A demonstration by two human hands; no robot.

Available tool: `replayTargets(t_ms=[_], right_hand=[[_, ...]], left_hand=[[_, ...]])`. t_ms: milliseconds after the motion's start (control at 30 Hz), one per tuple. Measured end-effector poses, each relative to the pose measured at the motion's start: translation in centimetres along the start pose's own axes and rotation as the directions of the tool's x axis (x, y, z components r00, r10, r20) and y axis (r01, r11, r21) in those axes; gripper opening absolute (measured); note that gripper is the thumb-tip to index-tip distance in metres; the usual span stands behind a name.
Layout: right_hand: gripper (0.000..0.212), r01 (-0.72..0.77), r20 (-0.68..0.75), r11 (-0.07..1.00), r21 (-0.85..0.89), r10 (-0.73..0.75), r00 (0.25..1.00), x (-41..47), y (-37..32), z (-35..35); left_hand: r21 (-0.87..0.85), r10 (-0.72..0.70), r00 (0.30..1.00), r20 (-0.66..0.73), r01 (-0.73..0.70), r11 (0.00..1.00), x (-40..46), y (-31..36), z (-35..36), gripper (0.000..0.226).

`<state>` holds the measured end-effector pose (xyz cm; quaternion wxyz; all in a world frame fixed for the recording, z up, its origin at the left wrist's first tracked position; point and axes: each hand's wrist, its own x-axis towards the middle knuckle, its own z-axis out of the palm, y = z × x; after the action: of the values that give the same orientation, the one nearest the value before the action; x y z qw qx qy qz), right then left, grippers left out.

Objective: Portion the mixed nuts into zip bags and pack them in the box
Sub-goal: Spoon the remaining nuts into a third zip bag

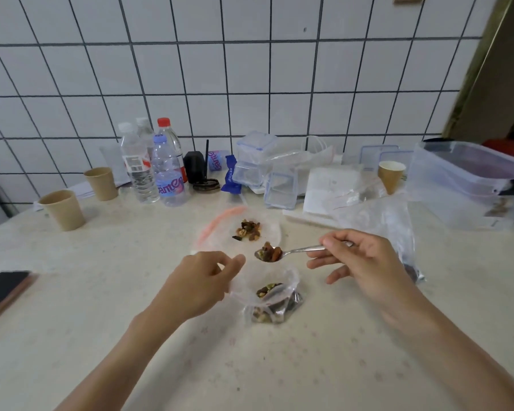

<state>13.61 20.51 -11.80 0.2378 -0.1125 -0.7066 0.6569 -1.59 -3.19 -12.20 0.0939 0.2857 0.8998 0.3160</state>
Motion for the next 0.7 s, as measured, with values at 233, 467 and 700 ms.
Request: replayTargets(t_ms=[233, 467, 700], right_hand=[[0.012, 0.202, 0.100, 0.910, -0.361, -0.178, 0.979, -3.7, 0.5, 0.7], [0.018, 0.740, 0.595, 0.250, -0.625, -0.460, 0.658, -4.9, -0.5, 1.4], [0.015, 0.500, 0.330, 0.692, -0.521, -0.377, 0.865, -3.4, -0.6, 0.7]], left_hand=[[-0.122, 0.108, 0.992, -0.071, -0.116, 0.986, -0.9, 0.5, 1.0, 0.021], [-0.054, 0.210, 0.973, -0.100, -0.216, 0.975, -1.1, 1.3, 0.4, 0.018], [-0.057, 0.174, 0.981, -0.089, -0.180, 0.982, -0.8, -0.2, 0.0, 0.017]])
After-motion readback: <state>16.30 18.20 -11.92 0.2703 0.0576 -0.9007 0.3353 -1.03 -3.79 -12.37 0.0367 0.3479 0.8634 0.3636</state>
